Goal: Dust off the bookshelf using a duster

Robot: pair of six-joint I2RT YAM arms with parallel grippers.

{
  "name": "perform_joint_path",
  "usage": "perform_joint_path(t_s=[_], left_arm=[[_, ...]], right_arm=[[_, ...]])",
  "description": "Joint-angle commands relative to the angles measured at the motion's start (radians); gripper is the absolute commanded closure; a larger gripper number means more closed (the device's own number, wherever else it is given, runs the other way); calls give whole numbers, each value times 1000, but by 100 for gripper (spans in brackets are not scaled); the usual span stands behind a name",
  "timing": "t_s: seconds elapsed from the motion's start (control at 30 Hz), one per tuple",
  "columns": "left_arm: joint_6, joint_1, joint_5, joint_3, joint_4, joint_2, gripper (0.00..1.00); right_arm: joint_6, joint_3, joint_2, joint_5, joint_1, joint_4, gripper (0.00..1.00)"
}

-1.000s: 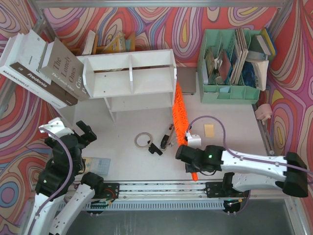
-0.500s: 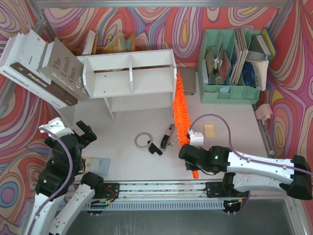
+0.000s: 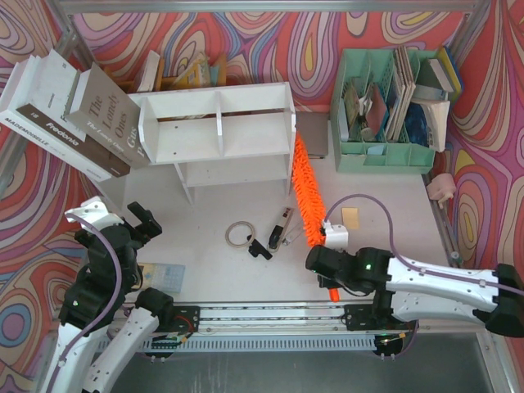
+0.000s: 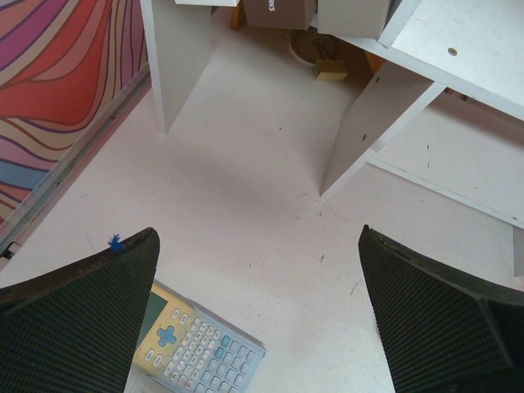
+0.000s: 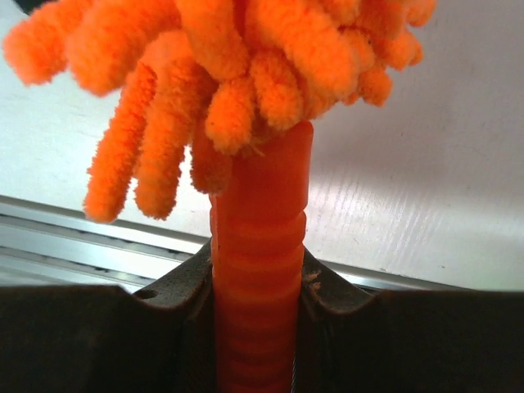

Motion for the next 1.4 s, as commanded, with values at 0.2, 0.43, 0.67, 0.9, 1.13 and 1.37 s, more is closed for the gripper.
perform_joint_path(t_s=[0.2, 0.43, 0.67, 0.9, 1.13, 1.37], left_arm=[[-8, -3, -15, 17, -15, 10, 2], [-8, -4, -14, 15, -16, 10, 2], [-5, -3, -14, 18, -19, 36, 2], [-15, -3, -46, 31, -49, 76, 2], [-19, -2, -71, 35, -62, 108, 2], [-28, -3, -115, 36, -74, 99, 2]], right_arm=[[10, 193, -163, 248, 8, -129, 100], [-60, 243, -232, 319, 8, -140, 100], [-433, 277, -273, 334, 8, 98, 100], [-554, 310, -258, 294, 8, 145, 100], [-646, 251, -239, 86, 8, 240, 100], [-629, 194, -260, 13, 9, 271, 100]])
